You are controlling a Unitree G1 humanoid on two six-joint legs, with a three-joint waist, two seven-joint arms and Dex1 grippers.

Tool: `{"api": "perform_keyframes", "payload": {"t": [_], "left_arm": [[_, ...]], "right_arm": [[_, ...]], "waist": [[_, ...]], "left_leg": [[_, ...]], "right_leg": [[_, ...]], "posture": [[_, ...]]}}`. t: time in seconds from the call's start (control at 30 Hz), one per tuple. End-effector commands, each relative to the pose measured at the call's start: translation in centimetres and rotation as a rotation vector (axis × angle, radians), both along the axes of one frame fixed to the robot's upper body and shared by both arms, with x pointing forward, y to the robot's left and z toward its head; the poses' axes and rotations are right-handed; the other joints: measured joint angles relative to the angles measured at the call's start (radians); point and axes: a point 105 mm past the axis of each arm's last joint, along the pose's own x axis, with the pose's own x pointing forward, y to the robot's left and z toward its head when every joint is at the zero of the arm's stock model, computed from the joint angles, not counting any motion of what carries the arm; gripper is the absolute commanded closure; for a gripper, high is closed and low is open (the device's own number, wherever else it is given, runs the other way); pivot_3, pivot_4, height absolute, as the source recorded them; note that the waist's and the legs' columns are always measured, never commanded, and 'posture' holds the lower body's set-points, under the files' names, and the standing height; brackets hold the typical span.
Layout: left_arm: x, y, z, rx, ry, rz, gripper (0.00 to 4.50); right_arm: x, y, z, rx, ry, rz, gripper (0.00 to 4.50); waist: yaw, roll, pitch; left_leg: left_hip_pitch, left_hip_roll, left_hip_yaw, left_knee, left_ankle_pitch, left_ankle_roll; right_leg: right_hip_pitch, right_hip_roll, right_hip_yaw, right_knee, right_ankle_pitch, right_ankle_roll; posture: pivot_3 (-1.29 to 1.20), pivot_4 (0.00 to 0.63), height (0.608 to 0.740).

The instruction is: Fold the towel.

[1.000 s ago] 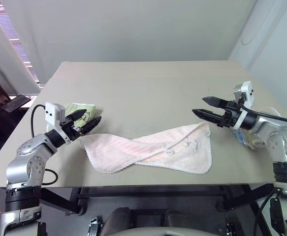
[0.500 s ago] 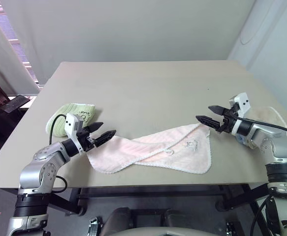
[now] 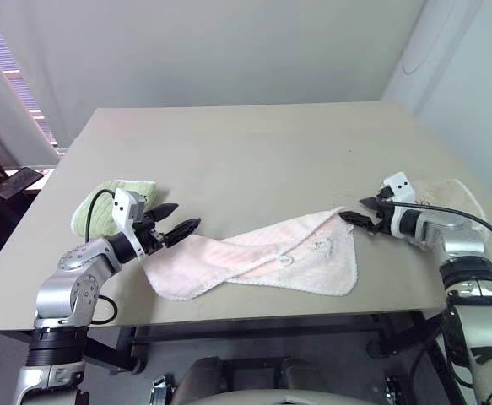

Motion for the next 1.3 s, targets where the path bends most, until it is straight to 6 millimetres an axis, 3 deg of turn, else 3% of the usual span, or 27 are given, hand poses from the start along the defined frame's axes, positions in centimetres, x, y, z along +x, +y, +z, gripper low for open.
{"api": "perform_keyframes", "payload": {"t": [0.03,0.27,0.3,0.43,0.67,0.73,0.9,1.2,1.3], "left_arm": [[0.8,0.5,2.0,-0.055,-0.060,0.044,0.00],[0.5,0.8,1.8,-0.003,-0.066,0.038,0.00],[0.5,0.8,1.8,0.005,-0.068,0.040,0.00],[0.5,1.2,2.0,0.008,-0.076,0.050,0.00],[0.2,1.7,2.2,0.024,-0.072,0.032,0.00],[0.0,2.0,2.3,0.026,-0.065,0.023,0.00],[-1.2,2.0,2.5,0.079,-0.042,-0.056,0.00],[-4.1,-0.1,0.8,0.221,-0.024,-0.246,0.00],[-4.8,-1.2,0.9,0.243,-0.059,-0.303,0.00]], "right_arm": [[1.2,0.7,1.1,-0.034,-0.051,0.024,0.04],[1.6,2.3,0.3,-0.069,-0.037,0.084,0.04],[1.7,2.4,0.2,-0.080,-0.040,0.078,0.20],[2.0,2.5,-0.1,-0.103,-0.035,0.064,1.38],[2.8,2.7,3.1,-0.023,-0.147,0.070,3.95],[2.9,2.8,4.4,0.009,-0.178,0.084,4.47],[3.7,3.2,8.0,0.053,-0.281,0.074,4.47],[5.4,4.7,14.7,0.066,-0.479,-0.001,4.47],[5.6,5.1,15.8,0.081,-0.506,-0.013,4.47]], "waist": [[0.001,0.000,0.000],[-0.001,0.001,-0.001],[-0.001,0.001,-0.001],[-0.001,0.001,-0.001],[-0.003,0.001,-0.001],[-0.004,0.001,-0.001],[-0.017,0.001,0.000],[-0.025,0.003,0.000],[-0.024,0.004,0.000]], "left_leg": [[0.000,0.000,0.000,0.000,0.000,0.000],[0.000,0.000,0.000,0.001,0.000,-0.001],[0.000,0.000,0.000,0.001,0.000,-0.001],[0.000,0.000,0.000,0.000,0.001,-0.001],[0.000,0.000,0.000,0.000,0.001,-0.001],[0.000,0.000,0.000,0.000,0.001,-0.001],[0.000,0.000,0.000,0.000,0.001,-0.001],[0.000,0.000,0.000,-0.001,0.001,-0.002],[0.000,0.000,0.000,-0.002,0.001,-0.002]], "right_leg": [[0.000,0.000,0.000,0.000,0.000,0.000],[0.000,0.000,0.000,0.000,0.001,0.001],[0.000,0.000,0.000,0.000,0.001,0.001],[0.000,0.000,-0.001,0.000,0.002,0.001],[0.000,0.000,-0.001,0.001,0.002,0.001],[0.000,0.000,-0.001,0.001,0.002,0.001],[0.000,0.000,-0.001,0.001,0.002,0.001],[-0.001,0.000,-0.001,0.001,0.001,-0.002],[-0.002,0.000,-0.001,0.000,0.000,-0.003]], "posture": [[0.00,0.000,0.730],[0.00,0.000,0.730],[0.00,0.000,0.730],[0.00,0.000,0.730],[0.00,0.000,0.730],[0.00,0.000,0.730],[0.00,0.000,0.730],[0.00,0.000,0.730],[0.00,0.000,0.730]]}}
